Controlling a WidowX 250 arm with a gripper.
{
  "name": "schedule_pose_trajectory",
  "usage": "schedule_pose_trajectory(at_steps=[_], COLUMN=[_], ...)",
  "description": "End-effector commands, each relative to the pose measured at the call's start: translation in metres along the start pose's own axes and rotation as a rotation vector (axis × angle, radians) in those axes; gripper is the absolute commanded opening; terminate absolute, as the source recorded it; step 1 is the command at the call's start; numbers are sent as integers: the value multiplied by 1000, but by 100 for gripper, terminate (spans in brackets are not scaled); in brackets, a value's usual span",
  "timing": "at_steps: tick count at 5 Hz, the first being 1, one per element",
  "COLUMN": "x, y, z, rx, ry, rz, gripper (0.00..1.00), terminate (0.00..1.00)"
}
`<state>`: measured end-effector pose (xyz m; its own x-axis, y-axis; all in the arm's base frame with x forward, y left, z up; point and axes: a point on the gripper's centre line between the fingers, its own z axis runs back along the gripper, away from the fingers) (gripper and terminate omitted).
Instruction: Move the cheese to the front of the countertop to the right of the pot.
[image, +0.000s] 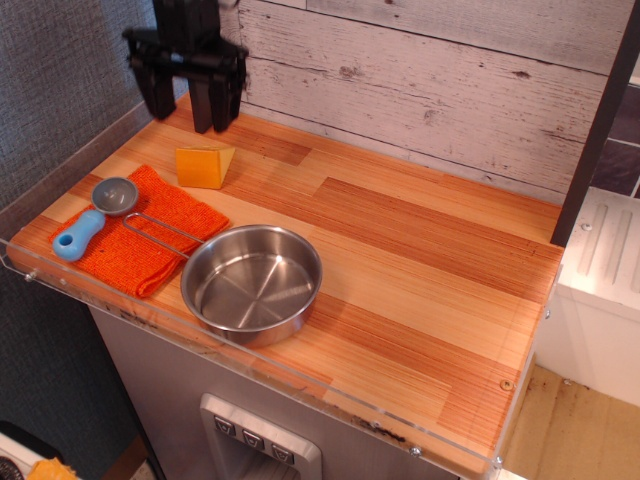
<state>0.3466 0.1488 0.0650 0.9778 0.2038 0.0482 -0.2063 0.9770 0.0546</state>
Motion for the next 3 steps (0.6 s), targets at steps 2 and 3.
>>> schedule_pose_trajectory(at_steps=[2, 3], x=[-2, 3], y=[26, 24], z=[-1, -5], rx=[39, 11], ry=[-72, -71], rz=[159, 163], gripper=[100, 100], terminate=[0, 0])
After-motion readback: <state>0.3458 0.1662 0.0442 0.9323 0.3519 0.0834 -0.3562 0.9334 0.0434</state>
